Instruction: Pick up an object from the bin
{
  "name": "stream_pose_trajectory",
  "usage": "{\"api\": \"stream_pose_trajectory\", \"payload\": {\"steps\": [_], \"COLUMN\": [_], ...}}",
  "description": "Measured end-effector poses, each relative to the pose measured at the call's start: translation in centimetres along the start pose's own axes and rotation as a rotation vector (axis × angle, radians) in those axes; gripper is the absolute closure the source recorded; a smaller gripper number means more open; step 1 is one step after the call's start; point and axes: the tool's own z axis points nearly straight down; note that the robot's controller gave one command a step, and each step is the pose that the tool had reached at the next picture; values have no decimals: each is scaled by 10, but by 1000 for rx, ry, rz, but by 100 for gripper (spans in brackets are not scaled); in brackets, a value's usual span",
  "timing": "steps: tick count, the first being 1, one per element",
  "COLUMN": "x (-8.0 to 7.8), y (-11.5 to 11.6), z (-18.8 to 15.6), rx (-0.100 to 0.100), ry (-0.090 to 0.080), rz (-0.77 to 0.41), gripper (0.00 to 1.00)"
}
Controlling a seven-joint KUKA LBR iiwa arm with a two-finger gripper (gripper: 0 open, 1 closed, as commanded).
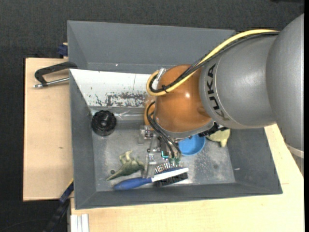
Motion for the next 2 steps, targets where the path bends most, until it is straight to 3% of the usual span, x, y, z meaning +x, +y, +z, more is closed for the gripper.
{"api": "stream_pose_trajectory", "payload": {"steps": [1,2], "x": [3,0], "y": [16,17], "z": [67,61], "rx": [2,-1], "ry": [-5,-14], "rz": [-286,-285], "gripper": [0,100]}}
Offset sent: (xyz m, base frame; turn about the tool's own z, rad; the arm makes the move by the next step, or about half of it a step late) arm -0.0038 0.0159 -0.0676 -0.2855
